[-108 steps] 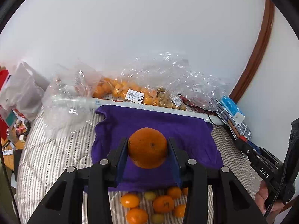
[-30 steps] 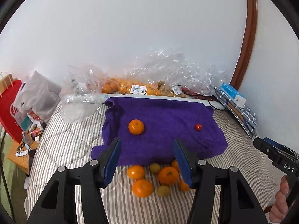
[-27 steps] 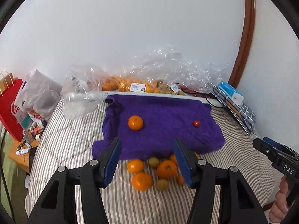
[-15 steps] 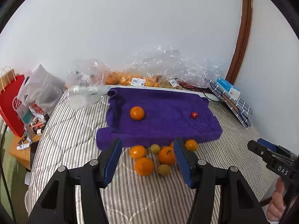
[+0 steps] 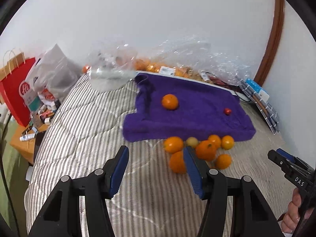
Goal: Organize fruits
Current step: 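Withdraw both open tools from the towel back toward the fruit cluster, then grasp a yellow-orange tangerine with the right tool while the left tool grasps a large orange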
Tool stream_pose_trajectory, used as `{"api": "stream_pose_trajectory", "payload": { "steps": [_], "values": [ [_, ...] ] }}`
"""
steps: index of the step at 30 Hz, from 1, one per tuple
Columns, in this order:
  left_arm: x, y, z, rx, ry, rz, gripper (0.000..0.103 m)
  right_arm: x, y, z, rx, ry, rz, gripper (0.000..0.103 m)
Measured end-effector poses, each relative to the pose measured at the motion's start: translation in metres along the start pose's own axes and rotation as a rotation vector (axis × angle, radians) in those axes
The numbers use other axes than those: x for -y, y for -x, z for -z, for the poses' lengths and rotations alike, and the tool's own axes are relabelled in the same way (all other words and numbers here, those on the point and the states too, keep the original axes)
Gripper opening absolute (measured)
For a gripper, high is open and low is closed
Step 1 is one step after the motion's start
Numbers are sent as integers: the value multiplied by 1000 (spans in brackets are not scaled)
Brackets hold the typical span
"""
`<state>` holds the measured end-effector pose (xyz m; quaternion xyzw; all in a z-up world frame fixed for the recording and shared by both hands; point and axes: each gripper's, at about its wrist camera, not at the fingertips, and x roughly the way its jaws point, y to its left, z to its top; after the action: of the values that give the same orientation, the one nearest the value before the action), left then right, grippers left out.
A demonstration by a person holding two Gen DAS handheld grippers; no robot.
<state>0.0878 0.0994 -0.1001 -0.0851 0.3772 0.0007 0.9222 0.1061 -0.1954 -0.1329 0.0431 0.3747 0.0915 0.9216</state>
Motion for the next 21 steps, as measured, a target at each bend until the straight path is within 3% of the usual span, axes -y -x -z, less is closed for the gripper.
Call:
{"api": "stream_pose_trajectory", "payload": {
  "steps": [10, 21],
  "values": [
    [-29, -31, 16, -77, 48, 3, 55, -19, -39, 10, -53, 54, -14, 46],
    [-37, -57, 18, -112, 31, -15, 55, -36, -89, -7, -91, 116, -27, 42]
  ]
}}
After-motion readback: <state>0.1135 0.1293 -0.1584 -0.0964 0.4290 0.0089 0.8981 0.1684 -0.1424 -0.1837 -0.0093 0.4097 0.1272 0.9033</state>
